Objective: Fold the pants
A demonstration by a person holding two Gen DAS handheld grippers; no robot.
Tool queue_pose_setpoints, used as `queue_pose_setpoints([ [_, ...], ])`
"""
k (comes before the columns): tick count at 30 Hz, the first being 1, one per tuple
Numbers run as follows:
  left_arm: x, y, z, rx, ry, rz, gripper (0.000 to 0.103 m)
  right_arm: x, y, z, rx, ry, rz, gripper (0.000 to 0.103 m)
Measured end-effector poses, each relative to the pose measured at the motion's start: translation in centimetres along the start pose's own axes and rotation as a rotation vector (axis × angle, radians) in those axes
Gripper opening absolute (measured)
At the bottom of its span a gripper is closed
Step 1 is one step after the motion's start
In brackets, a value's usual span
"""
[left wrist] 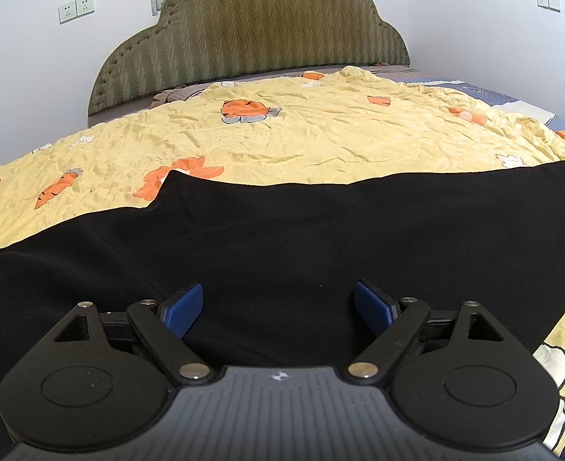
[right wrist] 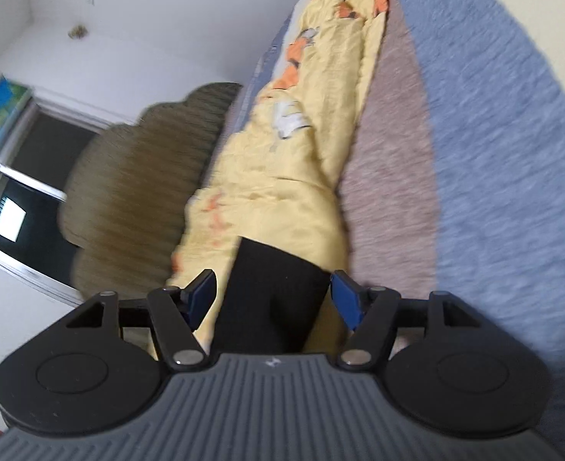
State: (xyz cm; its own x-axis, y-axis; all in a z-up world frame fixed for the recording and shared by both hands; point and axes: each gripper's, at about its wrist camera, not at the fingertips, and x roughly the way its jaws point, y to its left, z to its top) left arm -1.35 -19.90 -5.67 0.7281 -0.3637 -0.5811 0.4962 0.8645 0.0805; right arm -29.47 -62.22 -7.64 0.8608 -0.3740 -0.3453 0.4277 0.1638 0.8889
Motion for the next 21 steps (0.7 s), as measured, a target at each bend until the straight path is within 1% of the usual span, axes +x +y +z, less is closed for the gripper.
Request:
queue_pose_setpoints([
  [2, 0.0, 0.0, 0.0, 0.001, 0.000, 0.002, 0.087, -0.3, 0.5, 0.0, -0.012, -0.016, 0.028, 0.065],
  [5, 0.0, 0.0, 0.0, 0.000, 0.000, 0.002, 0.087, -0.5, 1.2, 0.2, -0.033, -0.021, 0.094, 0.065],
  [6, 0.0, 0.0, 0.0, 0.000, 0.000, 0.002, 0.087, -0.4, 1.4, 0.2, -0.042, -0.020, 0.092, 0.065],
  [7, 0.0, 0.0, 0.0, 0.000, 0.000, 0.002, 0.087, -0.1, 1.5, 0.2, -0.051, -0.018, 0.062, 0.065],
  [9, 0.0, -0.1, 0.0, 0.001, 0.000, 0.002, 0.087, 0.4, 1.3, 0.1, -0.061, -0.003, -0.025, 0.065],
  [10, 0.0, -0.1, 0.0, 0.001, 0.000, 0.002, 0.087, 0.5, 1.0, -0.1, -0.057, 0.003, -0.049, 0.065],
  [13, 0.0, -0.1, 0.0, 0.001, 0.000, 0.002, 0.087, 0.5, 0.2, -0.9, -0.045, 0.018, -0.042, 0.064],
  [14, 0.0, -0.1, 0.0, 0.001, 0.000, 0.002, 0.087, 0.5, 0.1, -1.1, -0.046, 0.023, -0.038, 0.059],
  [15, 0.0, -0.1, 0.0, 0.001, 0.001, 0.002, 0.087, 0.6, 0.0, -1.2, -0.047, 0.029, -0.024, 0.051],
  [17, 0.0, -0.1, 0.0, 0.002, 0.001, 0.002, 0.087, 0.8, 0.0, -1.0, -0.052, 0.028, -0.016, 0.046],
  [18, 0.0, -0.1, 0.0, 0.002, 0.001, 0.002, 0.087, 1.0, 0.2, -0.8, -0.067, 0.023, -0.030, 0.041],
  [19, 0.0, -0.1, 0.0, 0.002, 0.001, 0.002, 0.087, 1.1, 0.3, -0.4, -0.091, 0.017, -0.047, 0.038],
  [20, 0.0, -0.1, 0.0, 0.001, 0.001, 0.002, 0.087, 1.3, 0.5, -0.2, -0.114, 0.010, -0.065, 0.023],
  [21, 0.0, -0.1, 0.0, 0.001, 0.000, 0.002, 0.087, 1.4, 0.4, 0.1, -0.115, 0.015, -0.071, 0.011],
])
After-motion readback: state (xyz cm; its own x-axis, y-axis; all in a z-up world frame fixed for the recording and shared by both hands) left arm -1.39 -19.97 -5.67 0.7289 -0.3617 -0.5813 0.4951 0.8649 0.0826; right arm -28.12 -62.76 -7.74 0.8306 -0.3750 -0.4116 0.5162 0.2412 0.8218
